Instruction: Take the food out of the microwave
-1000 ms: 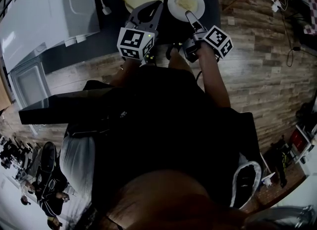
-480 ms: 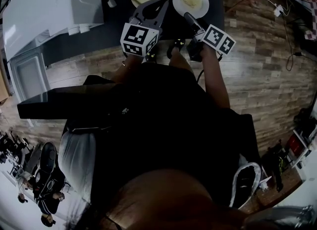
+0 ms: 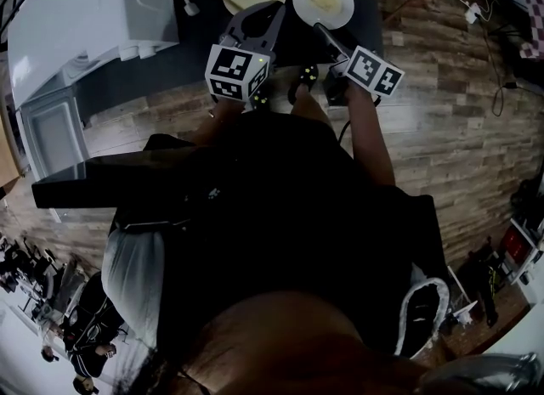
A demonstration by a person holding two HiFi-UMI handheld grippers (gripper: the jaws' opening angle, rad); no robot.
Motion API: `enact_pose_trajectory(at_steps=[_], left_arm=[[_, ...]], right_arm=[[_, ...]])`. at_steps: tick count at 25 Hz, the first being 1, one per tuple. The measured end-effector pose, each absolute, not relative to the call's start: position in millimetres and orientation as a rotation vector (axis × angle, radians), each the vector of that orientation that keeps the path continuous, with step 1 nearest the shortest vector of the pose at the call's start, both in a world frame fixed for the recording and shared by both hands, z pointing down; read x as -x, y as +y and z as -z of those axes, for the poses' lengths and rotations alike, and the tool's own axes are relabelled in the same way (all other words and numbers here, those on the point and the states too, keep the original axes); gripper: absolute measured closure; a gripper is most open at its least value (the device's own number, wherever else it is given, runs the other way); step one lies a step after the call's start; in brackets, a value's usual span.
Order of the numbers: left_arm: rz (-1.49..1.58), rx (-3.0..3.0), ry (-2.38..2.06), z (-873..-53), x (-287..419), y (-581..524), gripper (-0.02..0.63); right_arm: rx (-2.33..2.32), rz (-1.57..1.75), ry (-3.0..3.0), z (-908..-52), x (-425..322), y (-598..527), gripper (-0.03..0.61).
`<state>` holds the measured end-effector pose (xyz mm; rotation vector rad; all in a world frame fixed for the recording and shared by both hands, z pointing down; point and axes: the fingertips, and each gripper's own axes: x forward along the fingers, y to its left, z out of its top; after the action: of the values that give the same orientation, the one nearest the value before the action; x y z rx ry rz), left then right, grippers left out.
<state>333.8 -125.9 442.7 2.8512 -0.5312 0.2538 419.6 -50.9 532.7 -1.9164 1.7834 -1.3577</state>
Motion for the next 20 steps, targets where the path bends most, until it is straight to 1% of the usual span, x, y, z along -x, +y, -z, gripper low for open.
enact_pose_trajectory(at_steps=[3, 5, 6, 11, 14, 16, 18, 20], left_arm=[[-0.25, -2.863, -0.515, -440.2, -331.5, -122.4, 0.606], [-0.249, -2.868, -0.507, -439.9, -328.6, -119.9, 0.606], [-0.248, -2.869, -0.502, -439.7, -327.2, -118.9, 0.606], [-0.252, -2.877, -0.484, -438.7, -321.5, -116.0, 0.606], [-0.256, -2.883, -0.478, -435.9, -314.9, -111.7, 0.606], [-0.256, -2.887, -0.472, -434.6, -312.3, -109.6, 0.606], [-0.256, -2.89, -0.465, -434.1, -310.5, -108.4, 0.606], [-0.253, -2.893, -0.458, -433.1, -307.7, -107.4, 0.606]], right_arm=[[1.941, 1.279, 1.832, -521.3, -415.9, -51.3, 0.236], [1.944, 1.231, 1.845, -514.4, -412.5, -51.4, 0.238], [1.947, 1.21, 1.851, -511.5, -411.0, -51.2, 0.254], [1.979, 1.111, 1.854, -498.4, -408.8, -50.2, 0.368], [1.986, 1.026, 1.828, -484.7, -407.2, -47.1, 0.464], [1.986, 0.974, 1.819, -476.1, -407.2, -46.0, 0.487], [1.991, 0.928, 1.83, -468.8, -406.6, -46.0, 0.535], [1.996, 0.883, 1.849, -460.9, -404.2, -46.6, 0.566]])
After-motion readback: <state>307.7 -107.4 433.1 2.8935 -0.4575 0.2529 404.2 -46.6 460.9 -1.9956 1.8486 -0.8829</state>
